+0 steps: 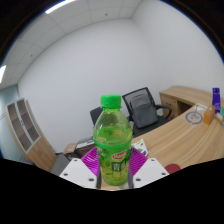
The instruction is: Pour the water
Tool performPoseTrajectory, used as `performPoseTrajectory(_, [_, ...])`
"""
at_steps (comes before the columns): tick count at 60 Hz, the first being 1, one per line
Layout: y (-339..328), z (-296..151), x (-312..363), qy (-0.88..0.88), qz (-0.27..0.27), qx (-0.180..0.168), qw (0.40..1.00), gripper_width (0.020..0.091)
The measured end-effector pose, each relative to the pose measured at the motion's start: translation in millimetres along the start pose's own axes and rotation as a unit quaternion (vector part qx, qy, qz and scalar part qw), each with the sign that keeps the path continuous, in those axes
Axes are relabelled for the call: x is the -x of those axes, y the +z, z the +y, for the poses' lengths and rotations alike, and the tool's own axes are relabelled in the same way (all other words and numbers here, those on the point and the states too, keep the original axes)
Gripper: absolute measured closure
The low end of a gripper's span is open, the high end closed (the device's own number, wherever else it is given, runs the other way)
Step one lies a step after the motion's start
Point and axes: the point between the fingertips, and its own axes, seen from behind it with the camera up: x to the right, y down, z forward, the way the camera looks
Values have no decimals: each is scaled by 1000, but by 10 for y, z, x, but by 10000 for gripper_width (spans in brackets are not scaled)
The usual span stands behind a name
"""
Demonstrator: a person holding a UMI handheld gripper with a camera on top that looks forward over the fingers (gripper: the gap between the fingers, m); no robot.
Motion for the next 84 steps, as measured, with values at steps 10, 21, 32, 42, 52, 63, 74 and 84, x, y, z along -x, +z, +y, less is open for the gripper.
performPoseTrajectory(10, [-16, -248, -879, -119, 72, -38, 990, 744])
performPoseTrajectory(21, [129, 78, -1659, -136, 112, -21, 984, 744])
performPoseTrajectory(32, [355, 485, -2070, -141, 119, -1, 983, 745])
performPoseTrajectory(42, [478, 754, -2061, -135, 88, -11, 987, 708])
performPoseTrajectory(52, [423, 755, -2033, -145, 82, -24, 986, 633])
performPoseTrajectory(63, [385, 824, -2074, -157, 98, 9, 983, 469])
performPoseTrajectory(74, [-99, 1104, -1967, -145, 97, 54, 983, 255])
performPoseTrajectory(84, [-818, 1253, -1753, -146, 85, 108, 980, 261])
